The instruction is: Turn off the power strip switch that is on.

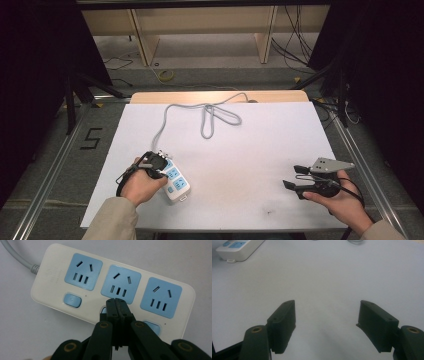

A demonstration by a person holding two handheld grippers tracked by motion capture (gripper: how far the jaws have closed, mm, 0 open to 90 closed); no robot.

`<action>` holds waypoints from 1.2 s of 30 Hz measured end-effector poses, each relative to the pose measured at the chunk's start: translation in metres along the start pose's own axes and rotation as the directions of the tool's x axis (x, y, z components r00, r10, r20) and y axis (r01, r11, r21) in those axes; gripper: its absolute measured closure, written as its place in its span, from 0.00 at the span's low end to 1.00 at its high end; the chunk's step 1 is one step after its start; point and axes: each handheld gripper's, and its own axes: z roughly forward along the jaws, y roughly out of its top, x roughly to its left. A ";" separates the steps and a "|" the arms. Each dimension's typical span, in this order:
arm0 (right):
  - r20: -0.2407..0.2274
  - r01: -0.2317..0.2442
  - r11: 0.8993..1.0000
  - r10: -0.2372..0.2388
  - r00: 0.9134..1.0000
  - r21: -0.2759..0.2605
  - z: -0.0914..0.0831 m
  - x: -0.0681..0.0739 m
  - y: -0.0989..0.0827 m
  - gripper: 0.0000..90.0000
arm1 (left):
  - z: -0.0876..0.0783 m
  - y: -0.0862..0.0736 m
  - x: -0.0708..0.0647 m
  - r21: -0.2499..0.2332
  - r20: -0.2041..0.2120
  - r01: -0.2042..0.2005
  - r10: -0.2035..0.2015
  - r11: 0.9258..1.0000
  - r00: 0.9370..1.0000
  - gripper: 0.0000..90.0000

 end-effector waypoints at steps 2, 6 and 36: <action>0.001 0.000 1.000 0.000 1.000 -0.001 0.000 0.000 0.000 0.34 | 0.000 0.000 0.000 0.000 0.000 0.000 0.000 1.000 1.000 1.00; 0.001 -0.002 1.000 0.002 1.000 -0.002 0.000 0.000 0.000 0.34 | 0.000 0.000 0.001 0.000 0.003 0.001 -0.001 1.000 1.000 1.00; 0.000 -0.001 1.000 0.001 1.000 -0.001 0.000 0.000 0.000 0.34 | -0.003 0.000 0.003 -0.007 0.005 0.012 -0.012 1.000 1.000 1.00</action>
